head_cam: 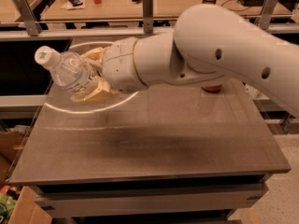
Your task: Knock blue plastic bottle over
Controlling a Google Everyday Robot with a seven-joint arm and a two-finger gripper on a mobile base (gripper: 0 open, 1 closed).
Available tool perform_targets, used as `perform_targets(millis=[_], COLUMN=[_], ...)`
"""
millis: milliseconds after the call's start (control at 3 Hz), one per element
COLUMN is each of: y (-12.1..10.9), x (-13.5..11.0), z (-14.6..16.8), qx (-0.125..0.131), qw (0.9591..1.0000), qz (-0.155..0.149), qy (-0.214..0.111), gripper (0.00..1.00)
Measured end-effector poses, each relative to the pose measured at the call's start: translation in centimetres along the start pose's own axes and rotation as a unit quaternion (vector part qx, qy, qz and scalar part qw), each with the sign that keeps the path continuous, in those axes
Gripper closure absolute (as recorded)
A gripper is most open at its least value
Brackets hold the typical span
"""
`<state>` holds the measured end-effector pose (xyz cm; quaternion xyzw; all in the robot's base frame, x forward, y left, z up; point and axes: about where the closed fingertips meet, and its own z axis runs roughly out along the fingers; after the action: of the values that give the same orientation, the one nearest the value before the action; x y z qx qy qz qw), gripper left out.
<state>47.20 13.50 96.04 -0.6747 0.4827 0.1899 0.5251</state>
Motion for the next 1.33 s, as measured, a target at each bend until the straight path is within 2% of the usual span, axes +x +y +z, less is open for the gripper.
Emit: perform_targets(millis=[333,667,1000,1333], y=[-0.3,0.2,1.4,3.1], x=[-0.9,-1.5,-1.8,-1.2], z=[-1.4,-2.3,-2.8,-2.8], qx=[-0.022,-0.042,-0.073,-0.113], qw=[0.9928,0.9749,0.9471,0.9172], qz=[-0.113,-0.208,-0.294,-0.354], qy=[0.032,0.067,0.106,0.145], gripper=[1.0,1.0,1.0,1.0])
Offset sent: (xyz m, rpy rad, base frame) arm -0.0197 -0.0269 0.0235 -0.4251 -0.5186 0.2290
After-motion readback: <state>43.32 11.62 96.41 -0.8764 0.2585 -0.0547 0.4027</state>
